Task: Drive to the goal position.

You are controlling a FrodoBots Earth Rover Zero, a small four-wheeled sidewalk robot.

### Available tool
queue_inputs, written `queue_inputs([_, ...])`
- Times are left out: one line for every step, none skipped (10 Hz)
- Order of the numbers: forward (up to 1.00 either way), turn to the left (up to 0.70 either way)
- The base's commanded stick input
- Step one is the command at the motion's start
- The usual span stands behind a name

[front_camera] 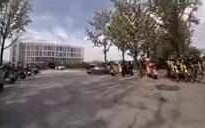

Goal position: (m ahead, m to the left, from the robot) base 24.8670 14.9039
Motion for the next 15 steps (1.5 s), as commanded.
queue_inputs([0.94,0.38])
queue_inputs([0.85,0.33])
queue_inputs([0.85,0.34])
queue_inputs([0.88,0.01])
queue_inputs([0.88,0.00])
queue_inputs([0.88,0.00])
queue_inputs([0.87,0.00])
queue_inputs([0.87,0.00])
queue_inputs([0.76,0.26])
queue_inputs([0.72,0.36])
queue_inputs([0.73,0.28])
queue_inputs([0.74,0.09])
queue_inputs([0.75,0.00])
queue_inputs([0.76,0.00])
queue_inputs([0.76,0.00])
